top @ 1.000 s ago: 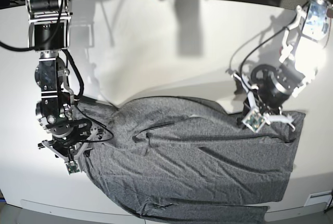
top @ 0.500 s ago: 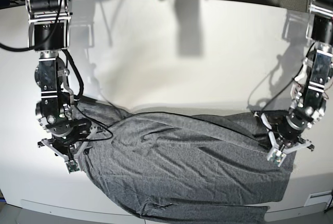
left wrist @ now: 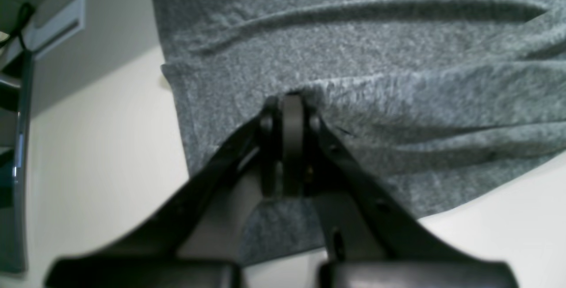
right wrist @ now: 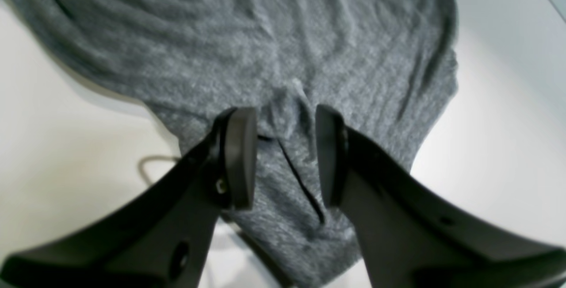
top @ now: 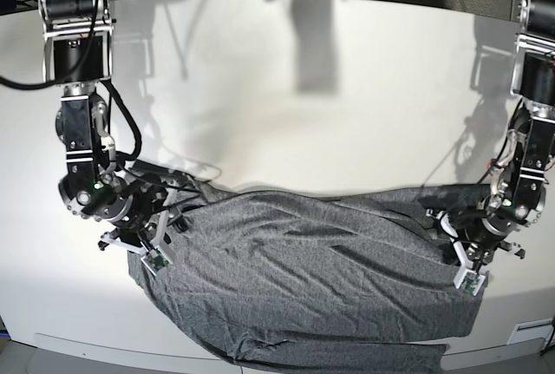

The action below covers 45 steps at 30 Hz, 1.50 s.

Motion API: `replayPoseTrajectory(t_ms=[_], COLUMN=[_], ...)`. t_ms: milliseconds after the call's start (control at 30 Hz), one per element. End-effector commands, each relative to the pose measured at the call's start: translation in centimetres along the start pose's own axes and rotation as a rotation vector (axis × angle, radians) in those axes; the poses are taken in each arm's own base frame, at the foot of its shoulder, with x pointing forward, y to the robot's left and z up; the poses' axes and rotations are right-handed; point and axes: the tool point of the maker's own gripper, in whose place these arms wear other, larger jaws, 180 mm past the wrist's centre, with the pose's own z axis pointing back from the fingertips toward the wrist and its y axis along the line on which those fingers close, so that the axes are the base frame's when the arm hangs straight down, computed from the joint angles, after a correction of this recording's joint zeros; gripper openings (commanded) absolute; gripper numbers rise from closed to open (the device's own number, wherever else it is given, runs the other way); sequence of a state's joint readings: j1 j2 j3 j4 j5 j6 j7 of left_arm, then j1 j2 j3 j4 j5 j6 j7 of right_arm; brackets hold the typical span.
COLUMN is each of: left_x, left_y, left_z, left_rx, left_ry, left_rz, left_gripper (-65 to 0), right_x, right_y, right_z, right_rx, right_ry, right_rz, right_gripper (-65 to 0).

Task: Fold the T-shirt properly
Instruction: 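Move right gripper onto the shirt body edge near the collar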

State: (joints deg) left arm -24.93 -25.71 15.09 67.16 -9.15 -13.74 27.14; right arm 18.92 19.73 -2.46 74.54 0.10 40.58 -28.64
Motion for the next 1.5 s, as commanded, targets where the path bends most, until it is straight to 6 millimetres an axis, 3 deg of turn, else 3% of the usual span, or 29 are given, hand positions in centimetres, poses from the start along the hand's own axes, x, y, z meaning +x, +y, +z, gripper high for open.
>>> replayPoseTrajectory(t_ms=[0,133,367,500,767,900,1133,1467], left_x=[2.4,2.2,2.1,1.9,1.9,1.9,1.9,1.9], left_y=[1.6,1.6,1.6,1.6,1.6,1.6,1.6,1.6], left_z=[0.4,0.3,0.3,0.3,0.3,0.3,0.3,0.3], left_rx=[0.034,0.034,0.034,0.034,0.034,0.034,0.034,0.034], left_ry=[-0.061,-0.050,-0.047,-0.034,-0.035,-0.035,-0.036,-0.035], left_rz=[-0.003,-0.003,-0.003,-0.002,-0.002,-0.002,-0.002,-0.003], left_gripper=[-65.0,-65.0,-65.0,-65.0,-65.0,-65.0,-65.0,-65.0], right_x=[2.2,2.3,1.8,1.9,2.1,2.1,2.8,5.0], right_y=[-1.9,0.0,7.7,10.4,10.6,10.6,10.4,12.4], right_z=[0.6,0.0,-2.2,-2.8,-3.0,-3.0,-3.3,-3.8], right_rx=[-0.044,0.002,0.159,0.198,0.192,0.192,0.162,0.178], right_ry=[-0.049,-0.032,0.043,0.067,0.086,0.085,0.055,0.006], right_rz=[0.028,0.083,0.352,0.500,0.568,0.568,0.580,0.586], right_gripper=[-42.5,-42.5,-42.5,-42.5,-42.6,-50.1,-50.1,-50.1])
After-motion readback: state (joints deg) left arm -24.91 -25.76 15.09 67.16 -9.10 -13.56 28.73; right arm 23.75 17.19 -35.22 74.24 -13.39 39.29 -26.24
